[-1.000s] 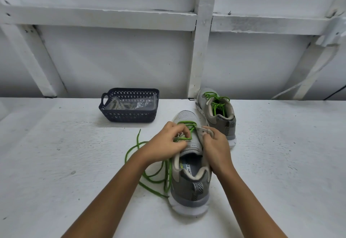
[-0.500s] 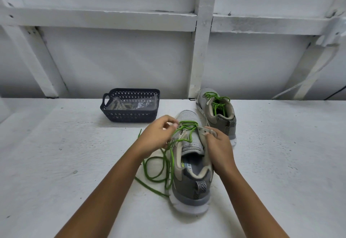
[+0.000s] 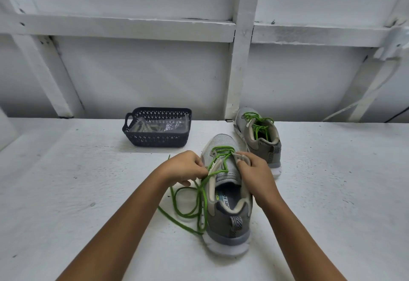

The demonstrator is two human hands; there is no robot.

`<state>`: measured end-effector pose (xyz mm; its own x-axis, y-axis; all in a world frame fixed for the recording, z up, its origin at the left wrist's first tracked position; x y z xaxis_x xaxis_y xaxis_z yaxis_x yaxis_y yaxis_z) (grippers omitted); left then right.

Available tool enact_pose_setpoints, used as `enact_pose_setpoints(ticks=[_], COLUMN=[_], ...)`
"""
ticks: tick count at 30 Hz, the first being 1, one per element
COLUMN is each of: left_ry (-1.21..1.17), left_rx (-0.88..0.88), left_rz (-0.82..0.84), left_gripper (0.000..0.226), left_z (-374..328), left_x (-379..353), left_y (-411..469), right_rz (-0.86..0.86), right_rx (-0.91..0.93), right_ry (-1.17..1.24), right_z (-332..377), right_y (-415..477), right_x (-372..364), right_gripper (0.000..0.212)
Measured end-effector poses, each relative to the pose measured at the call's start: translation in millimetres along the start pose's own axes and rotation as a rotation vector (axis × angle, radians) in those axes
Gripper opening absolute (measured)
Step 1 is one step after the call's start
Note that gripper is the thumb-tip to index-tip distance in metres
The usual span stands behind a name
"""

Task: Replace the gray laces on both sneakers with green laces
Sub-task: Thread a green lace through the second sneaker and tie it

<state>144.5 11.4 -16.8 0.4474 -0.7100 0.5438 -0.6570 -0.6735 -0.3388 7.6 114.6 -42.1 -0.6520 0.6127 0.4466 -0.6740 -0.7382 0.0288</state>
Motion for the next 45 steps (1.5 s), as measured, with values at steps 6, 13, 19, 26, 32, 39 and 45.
enact_pose_setpoints(ticks=[6, 13, 19, 26, 32, 39, 45], left_ry=[-0.304, -0.82, -1.027, -1.112, -1.137, -1.222, -1.131], left_rx=[-0.118, -0.292, -0.34, -0.346, -0.393, -0.364, -0.315], left_rz=[-0.189, -0.028, 0.149, 0.083, 0.079, 0.166, 0.111], left_gripper=[0.014, 0.023, 0.023, 0.025, 0.019, 0.019, 0.019], left_z=[-12.8, -49.5, -71.9, -66.3, -61.6, -71.4, -60.6], left_x=[12.1, 40.9, 56.9, 54.0, 56.0, 58.0, 54.8], left_y=[-3.3, -26.8, -33.4, -20.8, -22.4, -21.2, -9.9], right_rz=[0.041, 0.137, 0.255, 0.358, 0.299, 0.5, 0.486], right_rx=[0.104, 0.517, 0.608, 0.409, 0.339, 0.346, 0.191], right_ry=[-0.095, -0.5, -0.478, 0.029, -0.331, -0.38, 0.182], right_z=[8.5, 31.9, 64.3, 104.0, 99.9, 89.4, 103.6], right_y=[-2.7, -17.4, -25.3, -19.7, -8.0, -13.9, -5.0], right_x=[3.7, -1.2, 0.1, 9.7, 12.6, -9.2, 2.5], right_gripper=[0.035, 0.024, 0.058, 0.024, 0.035, 0.027, 0.021])
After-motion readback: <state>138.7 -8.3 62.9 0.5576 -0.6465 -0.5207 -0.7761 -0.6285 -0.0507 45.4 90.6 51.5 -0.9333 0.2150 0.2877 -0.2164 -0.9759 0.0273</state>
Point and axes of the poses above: each hand's wrist, its own y-axis towards the middle knuckle, its own x-axis out of the back of the hand, z = x × y, the point moved 1 cm from there along y, towards the middle knuckle, and after that the axes turned 5 degrees about -y, right-handed, at the moved point
